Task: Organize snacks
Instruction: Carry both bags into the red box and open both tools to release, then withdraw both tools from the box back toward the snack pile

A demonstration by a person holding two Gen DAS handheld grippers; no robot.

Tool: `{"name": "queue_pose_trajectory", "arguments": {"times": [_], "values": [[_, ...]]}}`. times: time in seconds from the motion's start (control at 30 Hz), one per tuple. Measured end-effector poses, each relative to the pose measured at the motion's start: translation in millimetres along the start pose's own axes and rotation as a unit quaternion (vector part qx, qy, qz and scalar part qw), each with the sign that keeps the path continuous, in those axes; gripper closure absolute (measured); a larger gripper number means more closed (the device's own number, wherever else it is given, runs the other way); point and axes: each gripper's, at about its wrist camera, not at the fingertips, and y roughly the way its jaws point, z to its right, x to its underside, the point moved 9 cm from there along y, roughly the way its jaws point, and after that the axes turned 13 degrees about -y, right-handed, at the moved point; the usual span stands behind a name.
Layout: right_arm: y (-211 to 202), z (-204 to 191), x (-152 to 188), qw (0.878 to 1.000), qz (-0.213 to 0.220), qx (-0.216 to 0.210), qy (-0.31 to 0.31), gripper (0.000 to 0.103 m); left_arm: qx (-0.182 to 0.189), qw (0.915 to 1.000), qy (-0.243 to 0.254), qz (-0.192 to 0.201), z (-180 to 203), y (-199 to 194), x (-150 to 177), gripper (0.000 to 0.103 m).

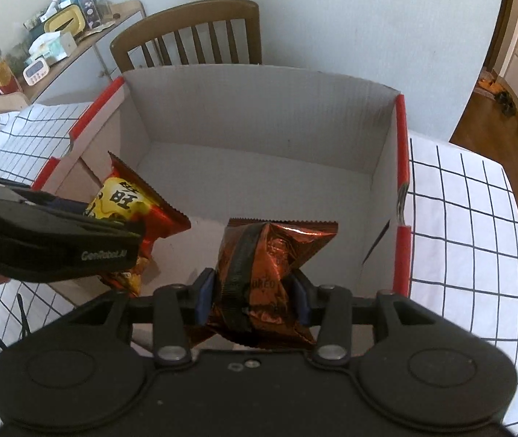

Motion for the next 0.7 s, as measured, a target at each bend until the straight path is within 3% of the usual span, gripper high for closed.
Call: {"name": "queue_pose_trajectory", "arguments": {"times": [0.2, 0.47, 0.7], "values": [[-2.0, -1.6, -1.1, 1.000, 0.001, 0.007, -0.006, 0.056, 0.003, 0.9999, -0.010, 0.008, -0.5, -8.1, -3.7, 0.049], [-23.0, -2.5, -7.9, 1.000, 0.026, 0.015, -0.002, 0.039, 0.021, 0.9991, -0.015, 0.033, -5.9, -35.8, -5.2, 0.047], [-50.5, -5.6, -8.8, 0.999, 0.049, 0.013, 0.006, 0.037, 0.030, 0.9976, -0.012, 0.060, -9.5, -70.7, -1.7, 0.047]]}}
